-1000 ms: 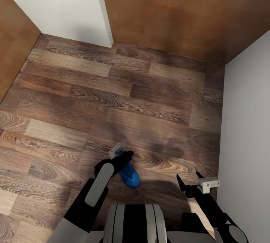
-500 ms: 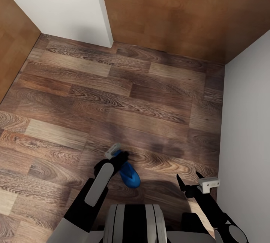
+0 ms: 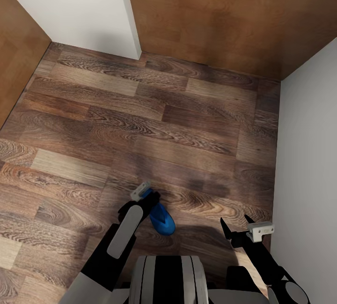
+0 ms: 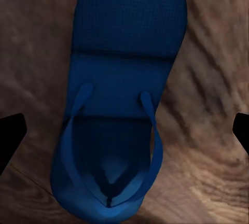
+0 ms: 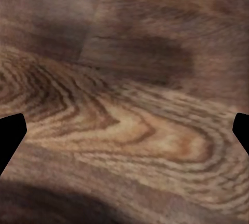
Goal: In the bedroom, move the book from the bed onto either nightstand, and place the two sandals side by side next to the bed.
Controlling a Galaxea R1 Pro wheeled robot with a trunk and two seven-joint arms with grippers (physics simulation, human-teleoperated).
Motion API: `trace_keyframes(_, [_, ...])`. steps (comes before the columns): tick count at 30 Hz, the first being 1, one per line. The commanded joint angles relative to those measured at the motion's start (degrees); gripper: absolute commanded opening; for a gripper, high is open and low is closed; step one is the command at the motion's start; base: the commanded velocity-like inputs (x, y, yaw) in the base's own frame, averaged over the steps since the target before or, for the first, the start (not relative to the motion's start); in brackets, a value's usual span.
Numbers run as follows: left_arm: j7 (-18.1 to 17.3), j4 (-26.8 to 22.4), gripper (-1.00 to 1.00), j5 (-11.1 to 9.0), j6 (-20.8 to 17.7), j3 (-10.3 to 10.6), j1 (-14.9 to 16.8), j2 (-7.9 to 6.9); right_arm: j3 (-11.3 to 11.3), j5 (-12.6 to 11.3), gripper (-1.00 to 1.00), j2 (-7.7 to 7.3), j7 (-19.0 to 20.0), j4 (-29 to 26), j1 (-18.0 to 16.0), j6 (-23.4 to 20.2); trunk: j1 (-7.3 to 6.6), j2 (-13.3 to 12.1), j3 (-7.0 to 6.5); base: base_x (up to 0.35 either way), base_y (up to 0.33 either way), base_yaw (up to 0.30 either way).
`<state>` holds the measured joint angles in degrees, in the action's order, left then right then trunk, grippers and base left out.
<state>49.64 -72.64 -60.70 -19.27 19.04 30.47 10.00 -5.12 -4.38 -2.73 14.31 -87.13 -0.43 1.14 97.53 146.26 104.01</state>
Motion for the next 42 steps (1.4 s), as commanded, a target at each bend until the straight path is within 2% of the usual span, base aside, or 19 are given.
trace_keyframes(1, [0.3, 0.0, 1.0, -0.2, -0.2, 0.0, 0.0, 0.0, -0.1, -0.5, 1.0, 0.0, 0.4, 0.0, 0.0, 0.1, -0.01, 0.0, 0.03, 0.0, 0.0, 0.0])
trace_keyframes(6, [0.3, 0.2, 1.0, -0.2, -0.4, 0.0, 0.0, 0.0, -0.1, -0.5, 1.0, 0.0, 0.4, 0.0, 0.0, 0.1, 0.12, 0.1, 0.99, 0.0, 0.0, 0.0])
trace_keyframes(18, [0.2, 0.2, 1.0, -0.3, -0.5, -0.1, 0.0, 0.0, -0.1, -0.5, 1.0, 0.0, 0.4, 0.0, 0.0, 0.1, 0.25, 0.1, 0.99, 0.0, 0.0, 0.0])
trace_keyframes(42, [-3.5, 0.2, 1.0, -0.4, -0.7, 0.2, 0.0, 0.0, -0.1, -0.5, 1.0, 0.05, 0.4, 0.0, 0.0, 0.1, 0.61, 0.3, 0.99, 0.0, 0.0, 0.0])
